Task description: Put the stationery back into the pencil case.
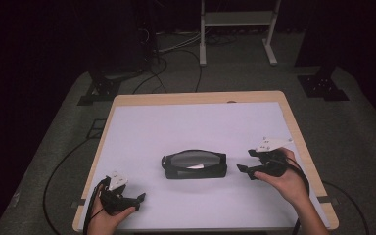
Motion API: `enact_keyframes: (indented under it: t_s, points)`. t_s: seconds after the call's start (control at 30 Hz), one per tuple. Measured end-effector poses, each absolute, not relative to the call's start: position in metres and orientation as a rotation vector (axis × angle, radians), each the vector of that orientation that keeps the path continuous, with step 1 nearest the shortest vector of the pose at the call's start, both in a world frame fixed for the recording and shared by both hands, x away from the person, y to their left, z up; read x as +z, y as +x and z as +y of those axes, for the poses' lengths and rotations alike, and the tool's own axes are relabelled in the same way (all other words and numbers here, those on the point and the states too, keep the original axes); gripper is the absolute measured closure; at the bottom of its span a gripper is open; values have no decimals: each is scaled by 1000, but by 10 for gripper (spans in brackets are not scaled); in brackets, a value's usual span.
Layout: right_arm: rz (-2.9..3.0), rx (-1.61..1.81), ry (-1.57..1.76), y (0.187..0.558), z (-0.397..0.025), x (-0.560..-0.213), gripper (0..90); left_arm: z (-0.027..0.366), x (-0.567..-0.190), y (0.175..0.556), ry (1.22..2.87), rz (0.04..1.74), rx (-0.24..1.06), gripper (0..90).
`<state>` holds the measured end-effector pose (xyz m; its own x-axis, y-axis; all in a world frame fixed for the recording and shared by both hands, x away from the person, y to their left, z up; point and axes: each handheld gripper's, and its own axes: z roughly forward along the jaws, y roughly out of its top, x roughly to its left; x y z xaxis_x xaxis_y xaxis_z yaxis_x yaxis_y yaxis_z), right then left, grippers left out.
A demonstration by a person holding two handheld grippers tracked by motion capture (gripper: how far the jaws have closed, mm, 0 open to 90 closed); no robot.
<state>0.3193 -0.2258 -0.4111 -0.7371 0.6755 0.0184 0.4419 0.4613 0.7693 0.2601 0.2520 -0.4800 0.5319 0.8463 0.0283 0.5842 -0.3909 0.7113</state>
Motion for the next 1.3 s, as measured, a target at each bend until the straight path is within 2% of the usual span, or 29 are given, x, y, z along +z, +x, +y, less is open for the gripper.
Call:
enact_keyframes:
  t_s: [0.43, 0.93, 1.3]
  points:
    - [2398, 1110, 1036, 303, -251, -433, 256, 252, -480, 260, 2118, 1155, 518, 12]
    - [2356, 1073, 1154, 283, -279, -455, 196, 252, -480, 260, 2118, 1155, 518, 12]
    - [2340, 1058, 1203, 274, -292, -466, 191, 252, -480, 260, 2118, 1154, 518, 12]
